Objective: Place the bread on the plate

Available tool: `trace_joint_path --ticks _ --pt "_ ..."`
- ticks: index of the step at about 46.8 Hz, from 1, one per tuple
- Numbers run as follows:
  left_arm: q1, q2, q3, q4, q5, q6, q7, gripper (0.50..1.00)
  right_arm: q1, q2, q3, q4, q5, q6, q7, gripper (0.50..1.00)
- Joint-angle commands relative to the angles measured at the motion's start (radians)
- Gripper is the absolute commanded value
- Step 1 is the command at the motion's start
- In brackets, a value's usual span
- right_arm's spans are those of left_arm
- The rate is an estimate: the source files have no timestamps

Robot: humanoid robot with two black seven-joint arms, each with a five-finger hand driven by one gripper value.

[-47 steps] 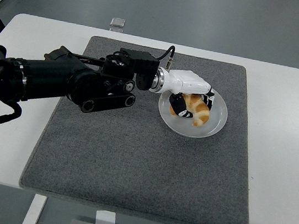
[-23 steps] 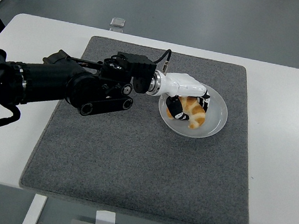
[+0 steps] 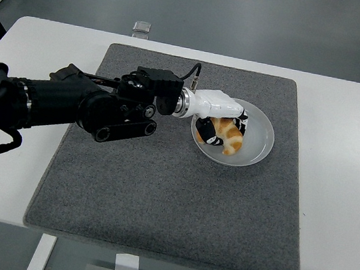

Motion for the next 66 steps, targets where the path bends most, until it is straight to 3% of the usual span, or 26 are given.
trace_joint_path --ticks 1,17,25,34,49,66 --pt "0.0 0.0 -0.005 -0.002 -0.006 0.0 -0.002 0.973 0.0 0.0 0.0 0.0 0.0 0.0 0.0 0.952" --pt "-0.015 -0.002 -0.035 -0.011 -0.056 -0.002 -0.011 0.992 0.0 0.0 0.0 0.0 0.0 0.0 0.0 0.952" --pt "-0.034 0.012 -0.166 -0.012 -0.154 -0.029 -0.011 0.992 0.0 0.0 0.0 0.0 0.0 0.0 0.0 0.952" --pt "-0.037 0.031 -0.3 0.027 -0.355 -0.098 -0.011 0.992 0.0 0.0 0.0 0.0 0.0 0.0 0.0 0.952" --pt "-0.008 0.114 -0.36 0.127 -0.878 -0.101 -0.004 1.0 0.0 0.0 0.0 0.0 0.0 0.0 0.0 0.952" --pt "0.12 0.152 -0.53 0.193 -1.276 -0.089 0.0 1.0 0.0 0.0 0.0 0.0 0.0 0.0 0.0 0.952"
